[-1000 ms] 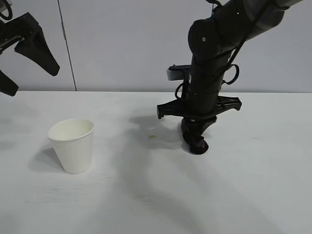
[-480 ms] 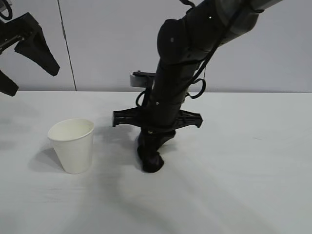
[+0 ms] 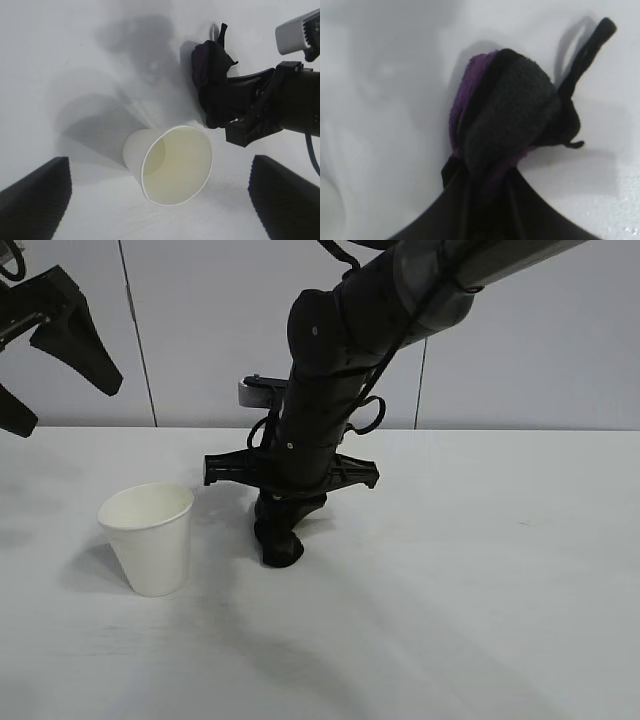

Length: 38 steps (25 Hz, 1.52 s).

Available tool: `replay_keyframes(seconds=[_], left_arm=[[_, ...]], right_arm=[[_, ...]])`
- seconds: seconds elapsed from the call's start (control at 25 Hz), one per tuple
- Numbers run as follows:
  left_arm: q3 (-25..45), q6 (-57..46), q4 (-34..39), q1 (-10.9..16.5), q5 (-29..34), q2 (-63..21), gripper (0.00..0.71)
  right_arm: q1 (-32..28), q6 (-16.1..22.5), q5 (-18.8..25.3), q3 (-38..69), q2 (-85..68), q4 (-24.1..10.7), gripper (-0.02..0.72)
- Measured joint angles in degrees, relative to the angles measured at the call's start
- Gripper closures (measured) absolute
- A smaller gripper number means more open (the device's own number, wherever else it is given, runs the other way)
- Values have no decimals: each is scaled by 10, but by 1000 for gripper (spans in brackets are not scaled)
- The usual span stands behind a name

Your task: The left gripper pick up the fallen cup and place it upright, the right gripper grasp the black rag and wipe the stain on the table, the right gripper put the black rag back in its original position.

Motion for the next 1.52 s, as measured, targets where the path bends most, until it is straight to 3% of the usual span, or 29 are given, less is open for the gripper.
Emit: replay_keyframes(seconds=[0.16,0.32,0.64,0.8,0.88,1.0,1.04,1.32,1.52], left_arm=[[0,0,0,0,-2,0,17],[0,0,0,0,-2,0,17],[0,0,0,0,-2,0,17],[0,0,0,0,-2,0,17],[0,0,0,0,-2,0,17],[0,0,0,0,-2,0,17],[0,0,0,0,-2,0,17],[0,-4,0,0,5,0,17],[0,-16,0,-12,13,0,17]], right_arm=[[-22,-16,22,28,-23,-14,618],[-23,-25,15,90,-56,-18,618],[-23,-13,-71,240,-129,-16,618],[-23,9,-77,284,-162,-15,607],[-23,11,-66,287,-175,-12,482],[-23,11,-59,287,-204,-8,155],[-23,11,-57,287,-217,-8,99],[-64,4,-37,287,-321,25,50],[-119,-49,-11,288,-357,85,50]])
